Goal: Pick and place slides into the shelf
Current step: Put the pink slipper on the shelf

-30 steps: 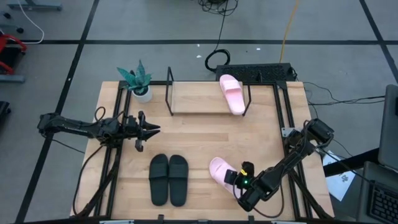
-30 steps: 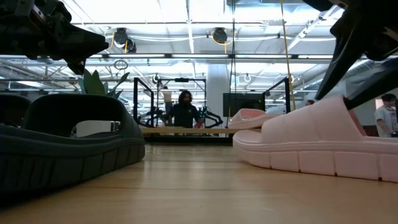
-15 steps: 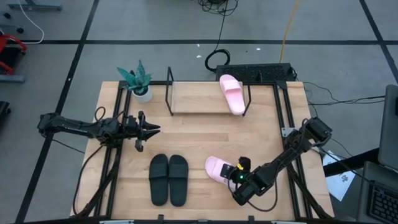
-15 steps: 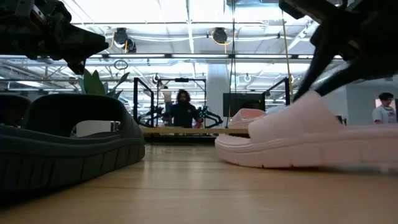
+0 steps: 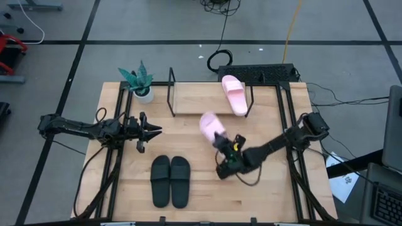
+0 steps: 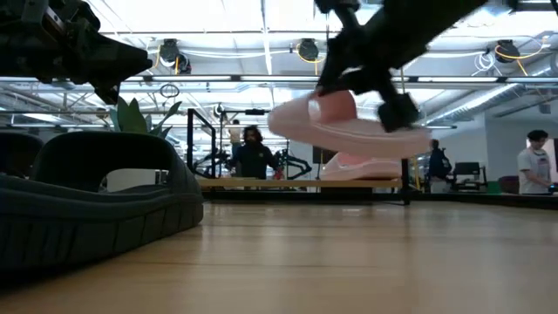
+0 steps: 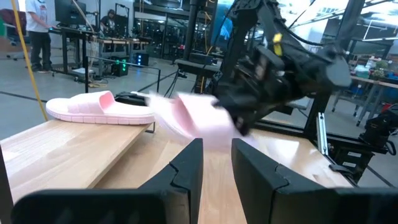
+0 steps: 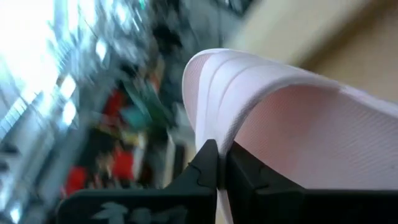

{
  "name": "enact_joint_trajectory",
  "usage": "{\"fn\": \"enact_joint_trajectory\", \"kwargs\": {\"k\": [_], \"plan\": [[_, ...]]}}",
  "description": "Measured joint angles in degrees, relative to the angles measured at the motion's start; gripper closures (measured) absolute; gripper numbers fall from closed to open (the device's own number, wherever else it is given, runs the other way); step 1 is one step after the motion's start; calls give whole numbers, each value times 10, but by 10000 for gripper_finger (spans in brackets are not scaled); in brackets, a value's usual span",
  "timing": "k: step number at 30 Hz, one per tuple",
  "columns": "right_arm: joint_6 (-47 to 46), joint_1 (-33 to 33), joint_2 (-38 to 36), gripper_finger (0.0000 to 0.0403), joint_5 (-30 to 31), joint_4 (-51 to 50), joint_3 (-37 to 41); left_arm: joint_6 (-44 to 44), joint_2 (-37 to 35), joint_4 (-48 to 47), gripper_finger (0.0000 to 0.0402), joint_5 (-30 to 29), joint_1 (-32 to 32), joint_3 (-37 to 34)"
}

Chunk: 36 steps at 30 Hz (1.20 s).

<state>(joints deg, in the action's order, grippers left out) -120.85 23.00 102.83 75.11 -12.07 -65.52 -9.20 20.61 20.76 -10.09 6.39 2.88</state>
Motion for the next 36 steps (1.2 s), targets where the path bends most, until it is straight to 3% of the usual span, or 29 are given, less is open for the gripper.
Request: {"fn": "enact_joint_trajectory", "kwargs": {"k": [3, 15, 21, 27, 36], "plan": [[65, -46, 0, 401, 47, 88, 0, 0, 0, 1, 314, 0, 0, 0], [407, -195, 0, 402, 59, 455, 0, -1, 0, 6, 314, 0, 0, 0], [399, -255, 3, 402, 2, 474, -2, 0, 0, 6, 314, -4, 0, 0], [399, -309, 66, 402, -74, 480, -70, -1, 0, 6, 314, -5, 0, 0], [327, -360, 125, 402, -126, 446, -103, -21, 0, 5, 314, -4, 0, 0]]}}
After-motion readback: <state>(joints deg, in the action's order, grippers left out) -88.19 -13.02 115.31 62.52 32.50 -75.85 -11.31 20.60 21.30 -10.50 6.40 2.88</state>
